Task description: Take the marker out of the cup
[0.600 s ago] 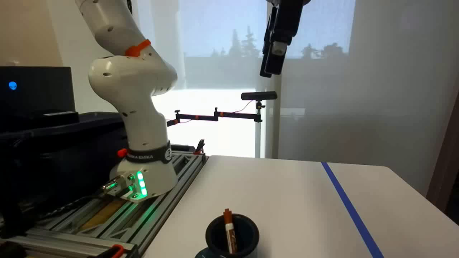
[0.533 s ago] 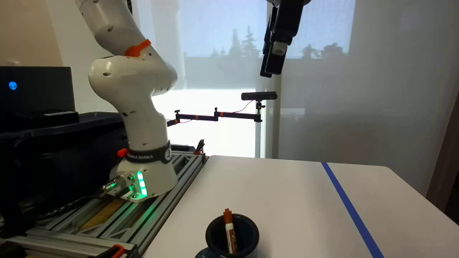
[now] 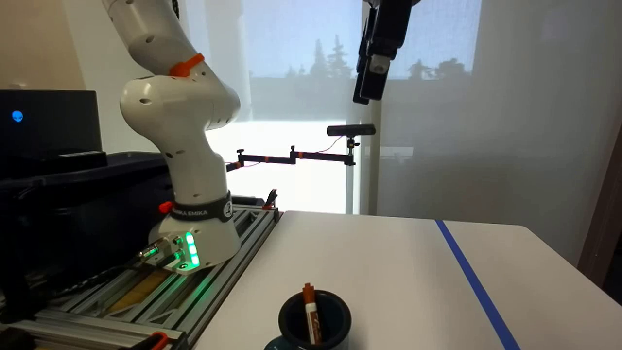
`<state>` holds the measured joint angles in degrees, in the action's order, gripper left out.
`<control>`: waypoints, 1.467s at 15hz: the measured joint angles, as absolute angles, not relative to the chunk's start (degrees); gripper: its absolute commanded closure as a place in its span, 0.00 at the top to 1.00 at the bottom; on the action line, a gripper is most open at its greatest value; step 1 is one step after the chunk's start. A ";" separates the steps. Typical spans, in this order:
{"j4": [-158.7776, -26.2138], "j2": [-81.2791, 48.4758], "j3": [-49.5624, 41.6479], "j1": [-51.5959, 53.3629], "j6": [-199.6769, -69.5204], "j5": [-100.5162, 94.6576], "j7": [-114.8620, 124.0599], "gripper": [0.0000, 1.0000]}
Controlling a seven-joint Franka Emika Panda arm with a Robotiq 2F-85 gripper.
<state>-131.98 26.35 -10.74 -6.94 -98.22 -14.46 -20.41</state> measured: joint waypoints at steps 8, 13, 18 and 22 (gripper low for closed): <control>-132.82 19.65 -11.87 -9.47 -99.67 -12.65 -4.86 1.00; -132.84 15.10 -14.27 -12.70 -100.17 -7.48 2.68 1.00; -134.26 11.47 -16.86 -15.69 -103.93 -0.19 8.47 1.00; -136.29 8.88 -18.41 -17.58 -109.91 6.18 12.28 1.00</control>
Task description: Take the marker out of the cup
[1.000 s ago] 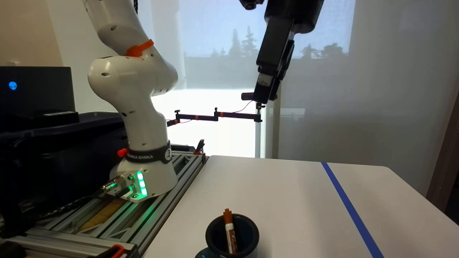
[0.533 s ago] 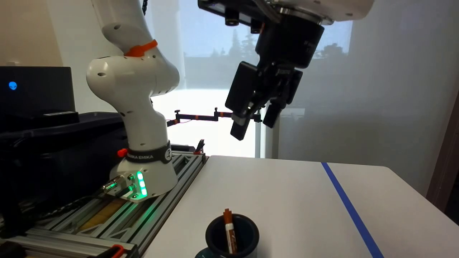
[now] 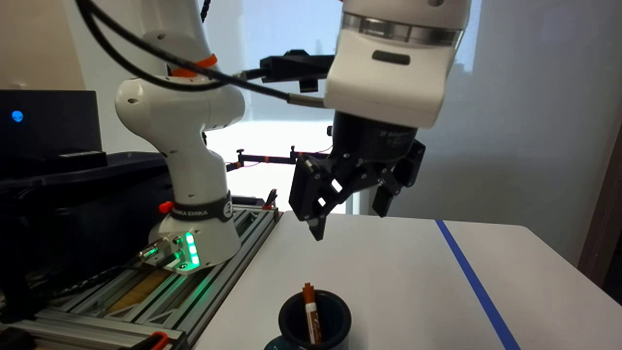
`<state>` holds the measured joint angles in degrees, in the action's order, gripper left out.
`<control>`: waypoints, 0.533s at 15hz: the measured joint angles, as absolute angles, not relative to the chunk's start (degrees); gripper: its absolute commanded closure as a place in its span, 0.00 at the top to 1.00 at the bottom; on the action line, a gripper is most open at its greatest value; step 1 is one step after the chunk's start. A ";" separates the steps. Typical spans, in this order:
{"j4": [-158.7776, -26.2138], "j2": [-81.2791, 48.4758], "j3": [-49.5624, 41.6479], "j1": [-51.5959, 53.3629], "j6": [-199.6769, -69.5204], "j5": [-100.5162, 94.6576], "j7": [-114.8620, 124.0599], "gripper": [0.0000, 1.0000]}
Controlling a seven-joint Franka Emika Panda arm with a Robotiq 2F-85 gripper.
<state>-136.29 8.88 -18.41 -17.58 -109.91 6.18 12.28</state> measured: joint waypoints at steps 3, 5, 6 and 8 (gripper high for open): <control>-138.47 7.15 -19.09 -18.60 -115.92 10.18 14.86 1.00; -139.90 6.04 -19.17 -19.05 -119.59 11.20 16.12 1.00; -140.54 5.52 -19.17 -19.15 -121.08 11.36 16.73 1.00; -141.65 4.56 -19.17 -19.21 -123.44 11.60 17.47 1.00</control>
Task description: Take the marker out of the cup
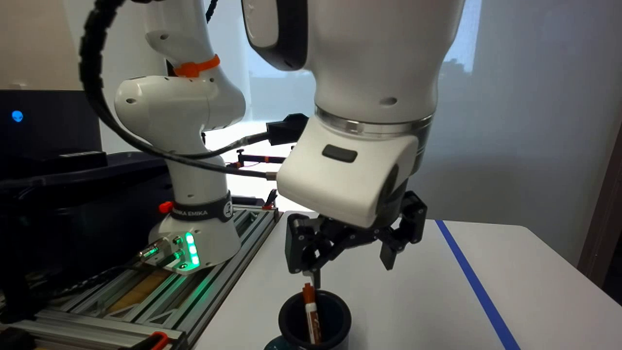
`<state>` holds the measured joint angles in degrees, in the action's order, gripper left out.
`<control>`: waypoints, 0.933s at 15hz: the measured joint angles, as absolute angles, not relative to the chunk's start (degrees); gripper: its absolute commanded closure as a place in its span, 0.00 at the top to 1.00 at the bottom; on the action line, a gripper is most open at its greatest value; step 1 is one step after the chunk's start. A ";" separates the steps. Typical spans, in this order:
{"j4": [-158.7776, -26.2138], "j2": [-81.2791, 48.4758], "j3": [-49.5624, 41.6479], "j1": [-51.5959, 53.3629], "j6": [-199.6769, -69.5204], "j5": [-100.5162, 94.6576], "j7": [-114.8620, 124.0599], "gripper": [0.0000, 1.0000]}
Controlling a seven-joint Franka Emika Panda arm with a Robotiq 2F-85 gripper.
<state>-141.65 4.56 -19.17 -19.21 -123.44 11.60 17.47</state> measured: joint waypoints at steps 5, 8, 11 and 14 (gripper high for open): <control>-143.31 2.88 -19.09 -19.21 -124.64 11.60 19.24 1.00; -144.36 2.52 -19.05 -19.20 -124.67 11.60 20.19 0.66; -145.14 2.34 -19.05 -19.20 -124.77 11.60 21.23 0.42; -145.57 1.93 -19.05 -19.20 -125.07 11.60 22.01 0.33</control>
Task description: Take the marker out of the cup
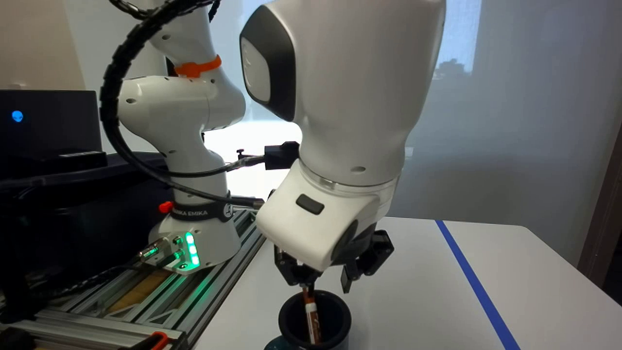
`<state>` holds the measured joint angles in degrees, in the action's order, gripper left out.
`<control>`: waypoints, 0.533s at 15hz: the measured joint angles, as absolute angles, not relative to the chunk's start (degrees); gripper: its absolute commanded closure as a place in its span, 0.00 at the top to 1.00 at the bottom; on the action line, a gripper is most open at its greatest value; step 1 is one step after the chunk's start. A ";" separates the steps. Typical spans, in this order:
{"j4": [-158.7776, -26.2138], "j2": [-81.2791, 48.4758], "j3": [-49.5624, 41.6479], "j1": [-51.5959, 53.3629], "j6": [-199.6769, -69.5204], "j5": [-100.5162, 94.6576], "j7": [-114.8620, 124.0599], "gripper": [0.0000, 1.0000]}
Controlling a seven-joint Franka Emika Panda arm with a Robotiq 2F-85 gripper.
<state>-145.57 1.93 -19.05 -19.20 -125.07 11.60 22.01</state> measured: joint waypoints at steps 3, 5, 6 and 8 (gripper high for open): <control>-145.81 1.31 -19.05 -19.20 -125.99 11.57 22.69 0.29; -146.00 0.79 -19.05 -19.20 -126.81 11.55 23.21 0.36; -146.04 0.45 -19.06 -19.20 -127.08 11.54 23.44 0.38; -146.17 -0.24 -19.06 -19.20 -127.55 11.50 23.69 0.40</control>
